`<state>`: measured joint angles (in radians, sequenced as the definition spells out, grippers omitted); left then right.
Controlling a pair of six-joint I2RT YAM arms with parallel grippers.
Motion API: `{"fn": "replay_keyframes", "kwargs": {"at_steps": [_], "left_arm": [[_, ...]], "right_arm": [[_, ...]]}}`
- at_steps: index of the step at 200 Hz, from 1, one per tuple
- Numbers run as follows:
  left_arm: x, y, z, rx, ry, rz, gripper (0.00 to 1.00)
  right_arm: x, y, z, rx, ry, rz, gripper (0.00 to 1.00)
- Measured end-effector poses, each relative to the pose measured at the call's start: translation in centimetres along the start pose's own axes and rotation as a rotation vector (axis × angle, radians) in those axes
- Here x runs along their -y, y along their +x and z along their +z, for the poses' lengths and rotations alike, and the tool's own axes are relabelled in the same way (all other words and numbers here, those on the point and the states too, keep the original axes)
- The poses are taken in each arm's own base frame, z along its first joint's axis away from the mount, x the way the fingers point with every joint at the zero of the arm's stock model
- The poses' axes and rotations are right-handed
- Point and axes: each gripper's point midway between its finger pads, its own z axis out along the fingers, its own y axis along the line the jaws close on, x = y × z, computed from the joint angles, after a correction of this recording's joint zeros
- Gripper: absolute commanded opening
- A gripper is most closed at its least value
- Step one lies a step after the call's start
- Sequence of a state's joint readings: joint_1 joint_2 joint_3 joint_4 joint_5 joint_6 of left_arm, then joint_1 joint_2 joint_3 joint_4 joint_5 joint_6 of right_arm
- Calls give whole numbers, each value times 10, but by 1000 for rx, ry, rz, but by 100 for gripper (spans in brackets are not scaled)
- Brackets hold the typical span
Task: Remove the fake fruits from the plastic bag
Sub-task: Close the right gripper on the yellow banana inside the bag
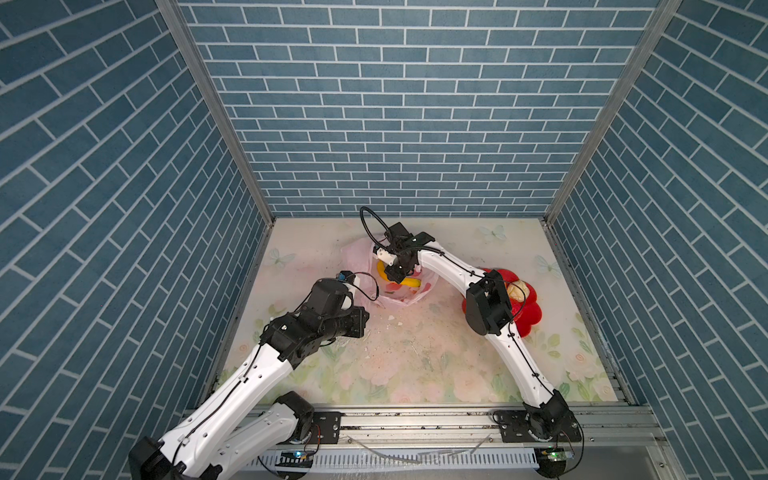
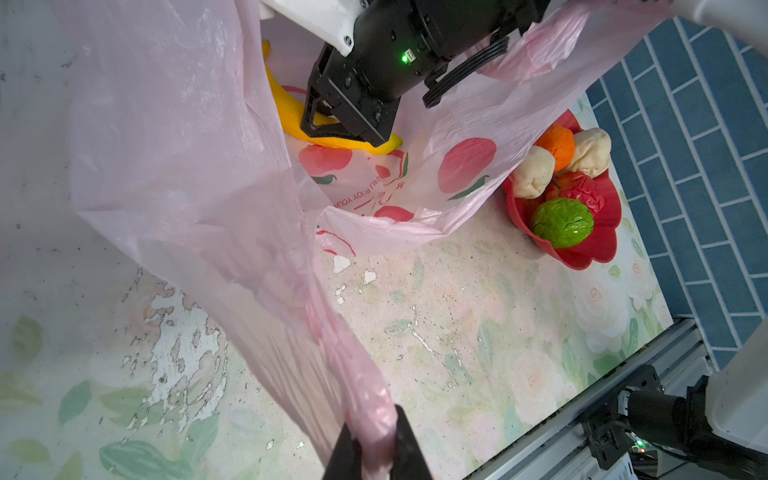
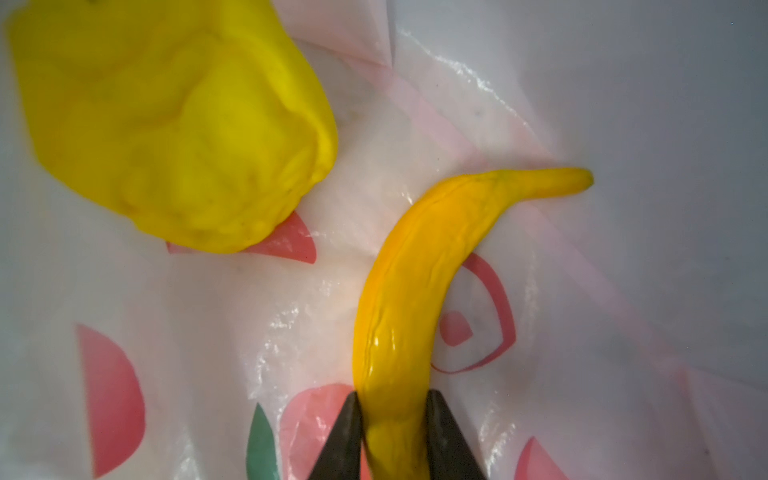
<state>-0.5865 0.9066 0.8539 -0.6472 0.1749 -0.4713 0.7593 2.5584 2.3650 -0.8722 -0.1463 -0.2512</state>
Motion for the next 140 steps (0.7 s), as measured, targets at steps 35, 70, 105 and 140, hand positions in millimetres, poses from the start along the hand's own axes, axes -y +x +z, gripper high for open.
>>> {"fn": "replay_keyframes", "kwargs": {"at_steps": [35,70,105,140], "left_arm": [[-4,-2,6,-7,-14,-1,15],[-4,-5,10,1,-13,-1,15],[-8,-10,12,18,-36,-7,15],[-21,-19,11,50,-77,-35,15]], "right_arm": [[-1,0,-1,2,1,0,6],[-8,10,-7,-20,-4,0,0],[-21,23,-21,-43,5,-7,0],[-37,19,-56,10,23,-12,0]]}}
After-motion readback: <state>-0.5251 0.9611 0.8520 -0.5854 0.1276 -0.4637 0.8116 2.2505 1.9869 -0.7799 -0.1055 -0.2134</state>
